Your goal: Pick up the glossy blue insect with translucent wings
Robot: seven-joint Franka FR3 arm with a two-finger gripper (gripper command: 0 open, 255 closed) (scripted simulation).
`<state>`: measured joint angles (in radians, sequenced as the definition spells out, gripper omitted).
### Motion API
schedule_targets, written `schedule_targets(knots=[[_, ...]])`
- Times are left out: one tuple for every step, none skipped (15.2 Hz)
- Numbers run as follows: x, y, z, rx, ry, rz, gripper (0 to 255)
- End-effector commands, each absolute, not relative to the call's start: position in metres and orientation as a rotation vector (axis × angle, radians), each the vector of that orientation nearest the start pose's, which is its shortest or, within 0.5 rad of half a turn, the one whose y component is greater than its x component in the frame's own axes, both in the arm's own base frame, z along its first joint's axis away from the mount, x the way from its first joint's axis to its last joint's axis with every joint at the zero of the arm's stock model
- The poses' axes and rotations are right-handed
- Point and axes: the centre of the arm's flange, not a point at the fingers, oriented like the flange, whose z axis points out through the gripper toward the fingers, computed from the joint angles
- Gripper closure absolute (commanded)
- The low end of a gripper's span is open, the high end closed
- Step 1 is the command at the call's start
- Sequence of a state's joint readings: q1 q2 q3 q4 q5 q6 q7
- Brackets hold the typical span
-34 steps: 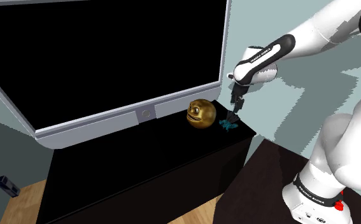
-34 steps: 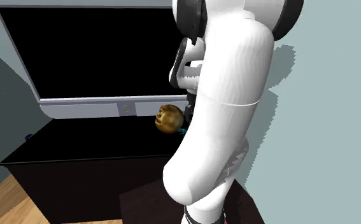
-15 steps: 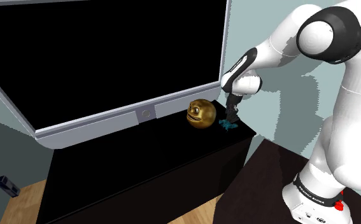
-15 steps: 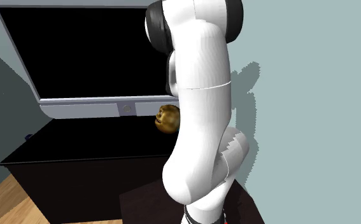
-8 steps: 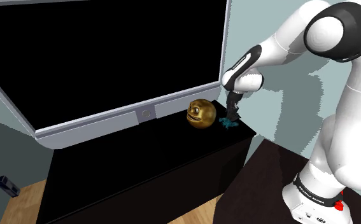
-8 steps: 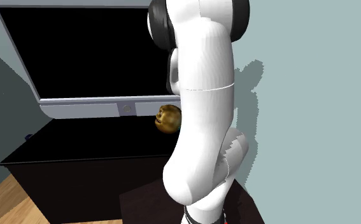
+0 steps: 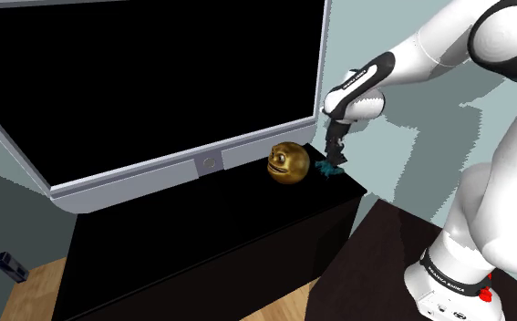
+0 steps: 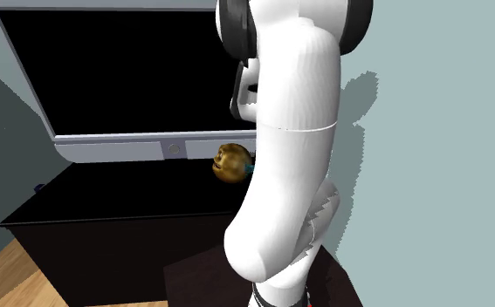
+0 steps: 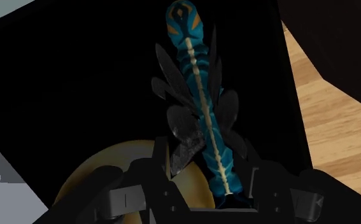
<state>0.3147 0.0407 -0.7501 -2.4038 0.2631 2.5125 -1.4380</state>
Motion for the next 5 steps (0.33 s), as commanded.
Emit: schedule_targets(knots=[[0.453,-0.212,0.319,-2.873,-1.21,-0.244,255],[0.453,-0.212,0.325,-2.873,-1.21,-0.244,255],[0.453,-0.212,0.33,-2.873,-1.21,-0.244,255],[0.453,-0.212,0.331,-2.873,-1.21,-0.244,255],[0.453,-0.212,0.331,-2.873,-1.21,-0.244,255]])
